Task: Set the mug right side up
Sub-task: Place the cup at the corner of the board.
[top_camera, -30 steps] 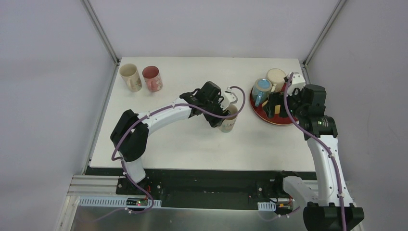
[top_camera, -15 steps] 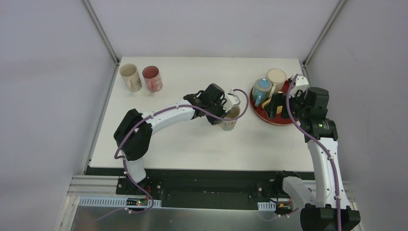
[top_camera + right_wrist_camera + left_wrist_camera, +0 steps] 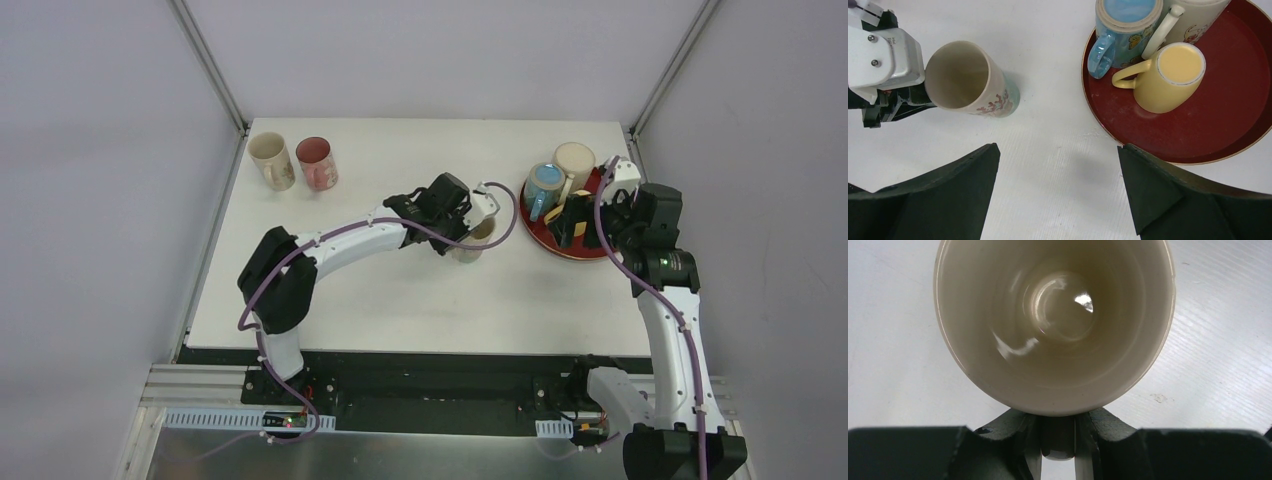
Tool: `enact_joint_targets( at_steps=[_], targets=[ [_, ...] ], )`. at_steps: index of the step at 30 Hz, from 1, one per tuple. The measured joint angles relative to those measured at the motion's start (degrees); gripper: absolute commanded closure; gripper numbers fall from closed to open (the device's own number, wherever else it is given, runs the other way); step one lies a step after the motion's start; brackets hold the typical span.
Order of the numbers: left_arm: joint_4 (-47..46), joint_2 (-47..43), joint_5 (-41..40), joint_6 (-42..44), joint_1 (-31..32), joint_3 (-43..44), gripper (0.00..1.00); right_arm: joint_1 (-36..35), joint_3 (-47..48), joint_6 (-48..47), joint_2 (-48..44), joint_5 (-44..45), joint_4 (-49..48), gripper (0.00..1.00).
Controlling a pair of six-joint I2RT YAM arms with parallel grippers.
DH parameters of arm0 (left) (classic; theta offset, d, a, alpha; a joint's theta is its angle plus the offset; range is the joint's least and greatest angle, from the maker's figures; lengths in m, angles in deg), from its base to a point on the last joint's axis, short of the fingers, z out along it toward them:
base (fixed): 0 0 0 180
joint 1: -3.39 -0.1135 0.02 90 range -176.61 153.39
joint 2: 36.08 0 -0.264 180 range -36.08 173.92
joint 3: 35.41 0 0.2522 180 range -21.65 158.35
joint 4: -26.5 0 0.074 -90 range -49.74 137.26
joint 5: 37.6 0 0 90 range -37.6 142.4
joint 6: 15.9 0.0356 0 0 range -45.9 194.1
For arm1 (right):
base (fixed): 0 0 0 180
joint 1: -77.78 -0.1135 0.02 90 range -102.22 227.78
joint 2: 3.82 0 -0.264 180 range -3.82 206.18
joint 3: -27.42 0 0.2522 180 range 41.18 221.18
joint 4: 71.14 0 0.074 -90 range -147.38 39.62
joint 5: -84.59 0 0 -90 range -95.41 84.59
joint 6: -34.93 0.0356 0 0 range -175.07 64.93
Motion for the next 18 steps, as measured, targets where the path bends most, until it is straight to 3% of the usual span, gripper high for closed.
enact_joint_targets(
  at_steps=[9, 18],
  targets=[
    [0.94, 0.0, -2.21, -0.33, -5.25, 1.07, 1.0, 0.22, -0.15, 0.0, -0.17, -0.22, -0.9, 0.02],
    [1.79, 0.0, -3.3, -3.23, -17.77, 2.25, 1.0, 0.57, -0.79, 0.22, -0.37, -0.46, -1.11, 0.01]
  ],
)
